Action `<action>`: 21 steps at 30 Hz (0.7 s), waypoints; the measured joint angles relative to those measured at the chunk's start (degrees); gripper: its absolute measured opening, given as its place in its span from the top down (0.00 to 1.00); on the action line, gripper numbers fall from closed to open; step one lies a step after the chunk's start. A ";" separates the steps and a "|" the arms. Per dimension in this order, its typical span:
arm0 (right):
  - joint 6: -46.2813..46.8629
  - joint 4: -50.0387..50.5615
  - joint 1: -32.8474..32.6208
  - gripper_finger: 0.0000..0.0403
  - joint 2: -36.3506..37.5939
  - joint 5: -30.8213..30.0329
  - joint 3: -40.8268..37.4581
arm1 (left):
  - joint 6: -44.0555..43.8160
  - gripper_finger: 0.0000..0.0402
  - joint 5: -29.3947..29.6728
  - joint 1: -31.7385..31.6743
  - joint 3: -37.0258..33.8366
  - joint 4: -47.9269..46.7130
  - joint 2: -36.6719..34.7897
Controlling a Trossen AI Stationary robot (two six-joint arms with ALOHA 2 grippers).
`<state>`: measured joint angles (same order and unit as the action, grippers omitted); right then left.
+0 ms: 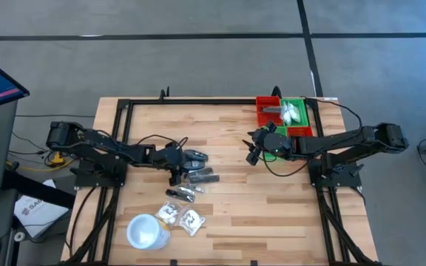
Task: Pick & Place Travel size toiletries
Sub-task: Put the gray deodorant into the bottom red bin
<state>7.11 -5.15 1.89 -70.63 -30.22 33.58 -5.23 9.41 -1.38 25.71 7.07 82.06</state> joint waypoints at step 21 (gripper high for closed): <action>0.38 -7.13 0.00 0.64 0.04 6.00 0.00 | 0.06 0.54 0.46 -0.01 -0.20 3.37 -15.89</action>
<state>7.49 -12.28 1.89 -70.59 -24.21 33.58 -5.17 9.87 -1.38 25.51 10.44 66.17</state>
